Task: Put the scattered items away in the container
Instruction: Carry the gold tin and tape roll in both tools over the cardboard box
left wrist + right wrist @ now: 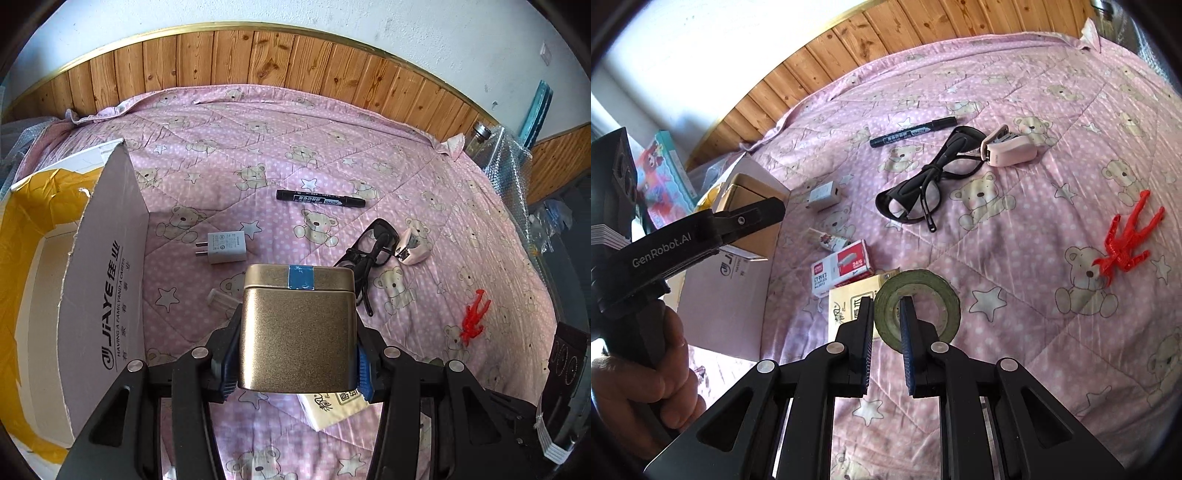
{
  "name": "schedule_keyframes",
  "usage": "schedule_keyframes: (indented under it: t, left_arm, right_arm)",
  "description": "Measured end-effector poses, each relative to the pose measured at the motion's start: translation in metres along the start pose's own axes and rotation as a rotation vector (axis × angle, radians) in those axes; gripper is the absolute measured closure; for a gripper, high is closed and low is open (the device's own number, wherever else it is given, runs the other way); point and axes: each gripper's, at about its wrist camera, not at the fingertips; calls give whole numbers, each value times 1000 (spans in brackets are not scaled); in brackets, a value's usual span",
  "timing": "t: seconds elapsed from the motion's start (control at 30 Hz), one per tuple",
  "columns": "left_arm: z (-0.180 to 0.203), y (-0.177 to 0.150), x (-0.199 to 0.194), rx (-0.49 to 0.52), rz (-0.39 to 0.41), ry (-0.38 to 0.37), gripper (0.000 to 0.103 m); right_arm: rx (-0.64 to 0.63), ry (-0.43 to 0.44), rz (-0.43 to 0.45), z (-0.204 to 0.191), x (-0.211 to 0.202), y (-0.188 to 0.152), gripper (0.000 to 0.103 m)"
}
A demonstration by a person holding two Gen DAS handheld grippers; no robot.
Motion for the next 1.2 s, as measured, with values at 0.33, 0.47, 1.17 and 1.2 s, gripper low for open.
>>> schedule_keyframes:
  t: [0.33, 0.47, 1.17, 1.2]
  left_arm:
    - [-4, -18, -31, 0, 31, -28, 53]
    - [-11, -27, -43, -7, 38, -36, 53]
    - [-56, -56, -104, -53, 131, -55, 53]
    - [-58, -57, -106, -57, 134, -56, 53]
  right_arm:
    - [-25, -5, 11, -19, -16, -18, 88]
    - [-40, -5, 9, -28, -21, -25, 88]
    - [-142, -21, 22, -88, -40, -50, 88]
    - [-148, -21, 21, -92, -40, -51, 88]
Point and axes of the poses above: each gripper's, at about its wrist camera, not at the fingertips, and x roughly the way its jaws point, z to its right, y to its top, and after that the axes turned 5 degrees about y, right-handed
